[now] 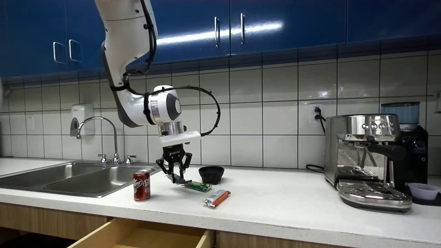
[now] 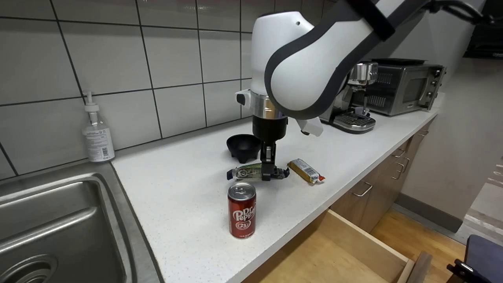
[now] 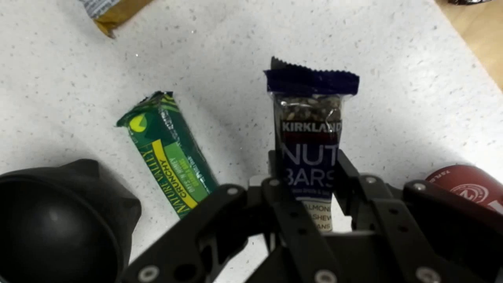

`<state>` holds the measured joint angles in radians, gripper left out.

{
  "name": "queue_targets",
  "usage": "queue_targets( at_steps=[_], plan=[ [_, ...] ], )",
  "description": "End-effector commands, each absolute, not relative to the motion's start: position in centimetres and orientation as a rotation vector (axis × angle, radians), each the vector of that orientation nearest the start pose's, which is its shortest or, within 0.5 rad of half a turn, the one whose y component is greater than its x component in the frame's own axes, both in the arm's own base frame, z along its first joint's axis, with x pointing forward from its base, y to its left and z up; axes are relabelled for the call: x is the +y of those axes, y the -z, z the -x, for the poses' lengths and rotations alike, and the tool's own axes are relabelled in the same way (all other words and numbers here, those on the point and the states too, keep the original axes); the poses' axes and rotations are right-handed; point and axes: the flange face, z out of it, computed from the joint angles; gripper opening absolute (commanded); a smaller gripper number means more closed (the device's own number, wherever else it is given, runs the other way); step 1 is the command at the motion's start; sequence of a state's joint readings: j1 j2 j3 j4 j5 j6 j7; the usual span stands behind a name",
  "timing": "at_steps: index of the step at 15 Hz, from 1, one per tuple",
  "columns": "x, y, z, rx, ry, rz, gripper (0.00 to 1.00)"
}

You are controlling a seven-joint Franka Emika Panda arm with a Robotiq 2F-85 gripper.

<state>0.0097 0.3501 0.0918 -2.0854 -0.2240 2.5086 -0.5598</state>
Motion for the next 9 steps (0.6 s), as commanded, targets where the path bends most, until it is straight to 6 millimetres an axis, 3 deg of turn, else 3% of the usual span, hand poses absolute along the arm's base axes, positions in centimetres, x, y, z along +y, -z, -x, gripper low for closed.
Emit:
queue_targets(
  at_steps=[1,9],
  plan=[
    [5.6,-28.0,-55.9,-1.283,-0.002,3.013,0.08],
    [4.8,-27.0,-50.6,-1.16,-0.181,3.051,0.08]
  ],
)
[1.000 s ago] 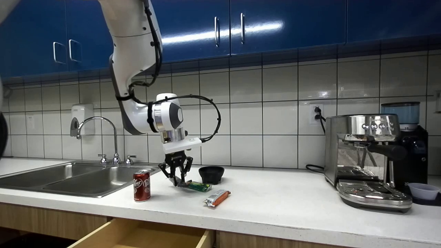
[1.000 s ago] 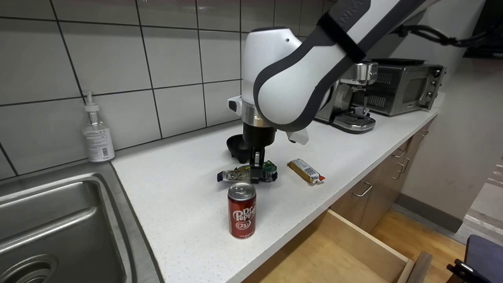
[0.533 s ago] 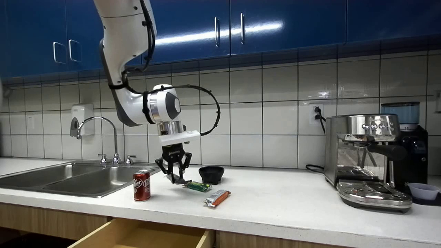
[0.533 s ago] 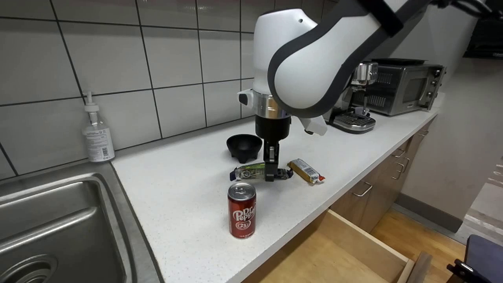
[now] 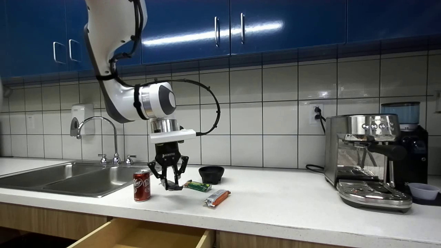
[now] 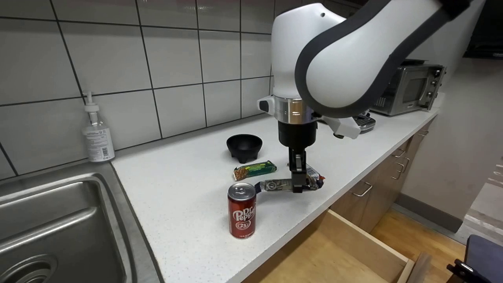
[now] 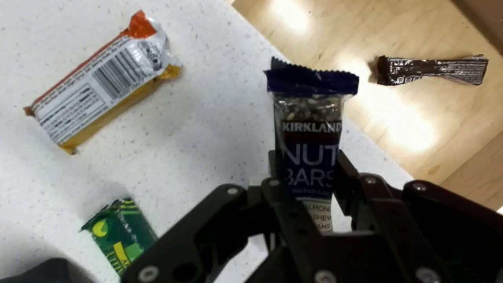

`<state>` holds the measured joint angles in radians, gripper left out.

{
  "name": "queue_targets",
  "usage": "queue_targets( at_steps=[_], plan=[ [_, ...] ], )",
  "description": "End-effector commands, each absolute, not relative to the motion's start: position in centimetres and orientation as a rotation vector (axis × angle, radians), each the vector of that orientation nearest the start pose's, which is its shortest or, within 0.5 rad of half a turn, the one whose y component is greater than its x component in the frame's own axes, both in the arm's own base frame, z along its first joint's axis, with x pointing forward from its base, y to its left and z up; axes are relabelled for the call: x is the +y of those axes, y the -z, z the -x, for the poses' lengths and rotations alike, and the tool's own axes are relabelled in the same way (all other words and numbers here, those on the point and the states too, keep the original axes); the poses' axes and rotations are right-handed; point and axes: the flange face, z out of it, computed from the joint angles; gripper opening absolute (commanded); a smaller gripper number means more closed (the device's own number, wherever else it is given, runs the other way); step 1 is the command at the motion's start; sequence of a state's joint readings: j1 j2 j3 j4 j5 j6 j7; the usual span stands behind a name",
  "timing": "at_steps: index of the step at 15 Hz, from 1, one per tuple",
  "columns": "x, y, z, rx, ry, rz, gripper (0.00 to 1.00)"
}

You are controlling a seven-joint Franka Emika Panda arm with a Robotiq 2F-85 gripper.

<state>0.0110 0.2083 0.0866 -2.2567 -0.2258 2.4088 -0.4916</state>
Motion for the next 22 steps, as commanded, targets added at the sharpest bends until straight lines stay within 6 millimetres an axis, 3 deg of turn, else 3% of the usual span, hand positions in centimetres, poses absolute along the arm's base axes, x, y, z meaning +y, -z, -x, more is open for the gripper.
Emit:
queue_targets(
  at_steps=[1,7,13,22],
  plan=[
    [4.7,-26.5,-50.0,-1.15,-0.2,3.047,0.08],
    [3.9,-23.9,-46.8,-1.119,-0.314,3.011,0.08],
    [3.1,-22.6,-44.6,-1.125,-0.369,2.957,0.08],
    [3.3,-20.6,-44.0,-1.432,-0.441,2.752,0.08]
  ],
)
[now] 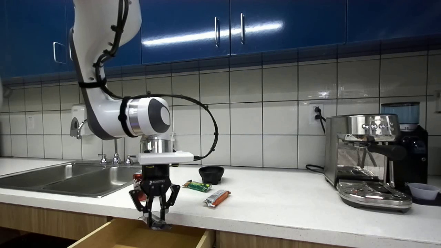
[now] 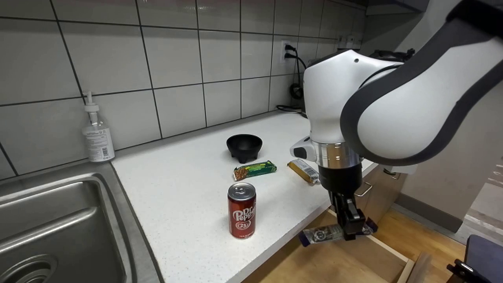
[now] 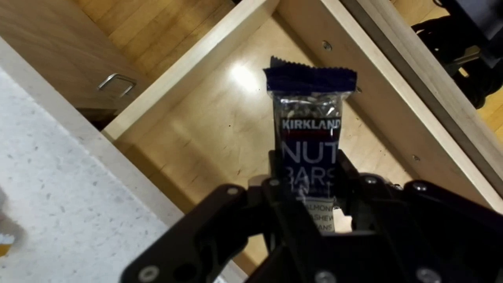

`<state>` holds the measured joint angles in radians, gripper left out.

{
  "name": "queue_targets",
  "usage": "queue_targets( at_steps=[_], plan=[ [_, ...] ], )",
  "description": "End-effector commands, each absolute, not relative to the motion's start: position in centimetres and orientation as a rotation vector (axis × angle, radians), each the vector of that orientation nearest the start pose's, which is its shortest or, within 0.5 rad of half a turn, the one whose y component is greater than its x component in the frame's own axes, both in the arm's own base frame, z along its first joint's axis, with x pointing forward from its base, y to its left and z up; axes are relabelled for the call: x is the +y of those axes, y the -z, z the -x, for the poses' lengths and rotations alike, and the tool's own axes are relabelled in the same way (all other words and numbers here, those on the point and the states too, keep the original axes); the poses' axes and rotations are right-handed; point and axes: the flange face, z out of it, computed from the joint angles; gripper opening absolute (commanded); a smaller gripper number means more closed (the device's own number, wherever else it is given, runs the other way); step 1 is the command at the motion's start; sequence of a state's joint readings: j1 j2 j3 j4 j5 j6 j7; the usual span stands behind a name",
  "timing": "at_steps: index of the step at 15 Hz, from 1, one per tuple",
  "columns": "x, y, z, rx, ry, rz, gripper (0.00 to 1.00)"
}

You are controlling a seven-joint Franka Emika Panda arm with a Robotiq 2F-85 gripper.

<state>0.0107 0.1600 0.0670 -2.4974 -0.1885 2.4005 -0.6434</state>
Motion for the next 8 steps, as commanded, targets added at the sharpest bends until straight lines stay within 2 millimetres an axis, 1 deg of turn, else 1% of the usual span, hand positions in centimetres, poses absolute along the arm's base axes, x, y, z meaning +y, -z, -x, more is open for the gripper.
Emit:
queue_targets(
  at_steps=[1,8],
  plan=[
    [3.3,-20.4,-44.1,-1.465,-0.445,2.728,0.08],
    [4.1,-19.0,-44.2,-1.66,-0.459,2.55,0.08]
  ],
)
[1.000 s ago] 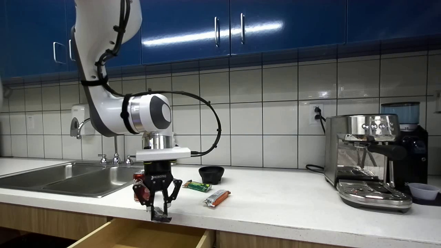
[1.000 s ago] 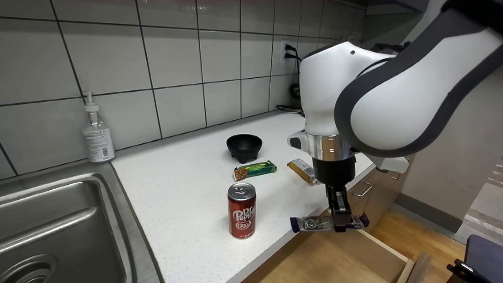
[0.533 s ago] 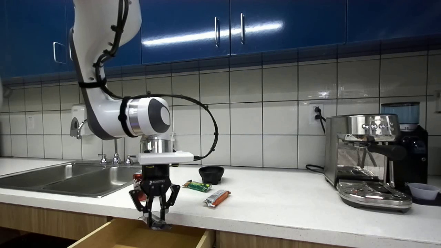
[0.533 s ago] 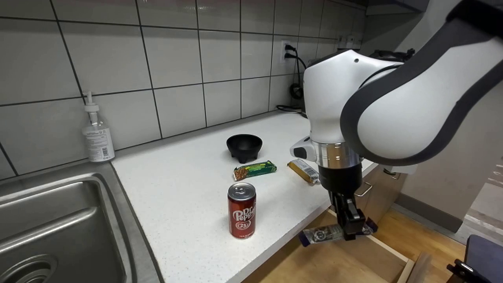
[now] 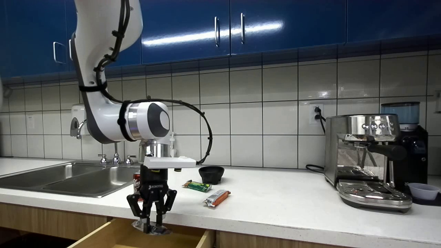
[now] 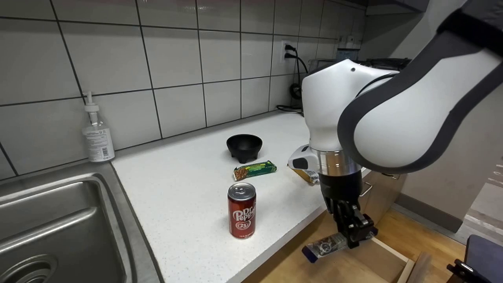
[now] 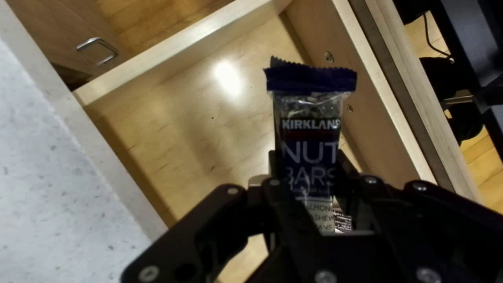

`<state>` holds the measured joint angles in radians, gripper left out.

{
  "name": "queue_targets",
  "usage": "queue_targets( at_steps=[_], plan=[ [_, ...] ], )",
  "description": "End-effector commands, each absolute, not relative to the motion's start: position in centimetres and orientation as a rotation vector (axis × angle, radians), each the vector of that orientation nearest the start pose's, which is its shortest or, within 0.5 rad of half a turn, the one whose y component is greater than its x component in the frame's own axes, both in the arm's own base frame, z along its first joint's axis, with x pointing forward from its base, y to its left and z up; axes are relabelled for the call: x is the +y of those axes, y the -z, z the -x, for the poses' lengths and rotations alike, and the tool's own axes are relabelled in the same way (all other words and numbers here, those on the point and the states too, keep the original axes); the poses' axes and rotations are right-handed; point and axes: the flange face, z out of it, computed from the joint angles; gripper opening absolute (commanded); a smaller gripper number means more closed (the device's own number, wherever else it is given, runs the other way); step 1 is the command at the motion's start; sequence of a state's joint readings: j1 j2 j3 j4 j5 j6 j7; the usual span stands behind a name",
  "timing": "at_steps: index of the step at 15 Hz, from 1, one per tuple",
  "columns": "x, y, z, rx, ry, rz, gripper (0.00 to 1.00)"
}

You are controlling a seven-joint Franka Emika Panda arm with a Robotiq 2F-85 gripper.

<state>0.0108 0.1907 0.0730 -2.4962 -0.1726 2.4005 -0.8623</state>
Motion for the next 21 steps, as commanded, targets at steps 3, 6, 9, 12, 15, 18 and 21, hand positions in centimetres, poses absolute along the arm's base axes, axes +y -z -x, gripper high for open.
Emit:
queue_targets(
  at_steps=[3,6,9,12,15,18,21],
  plan=[
    [4.5,-18.3,-44.4,-1.704,-0.469,2.504,0.08],
    [4.7,-17.9,-44.8,-1.738,-0.481,2.472,0.09],
    [4.7,-18.0,-45.2,-1.754,-0.475,2.464,0.65],
    [4.6,-18.4,-45.7,-1.761,-0.447,2.462,0.86],
    [4.4,-19.6,-46.4,-1.775,-0.404,2.463,1.0],
    [4.3,-20.8,-47.4,-1.787,-0.356,2.471,1.0],
    [4.1,-22.4,-49.0,-1.789,-0.314,2.506,1.0]
  ],
)
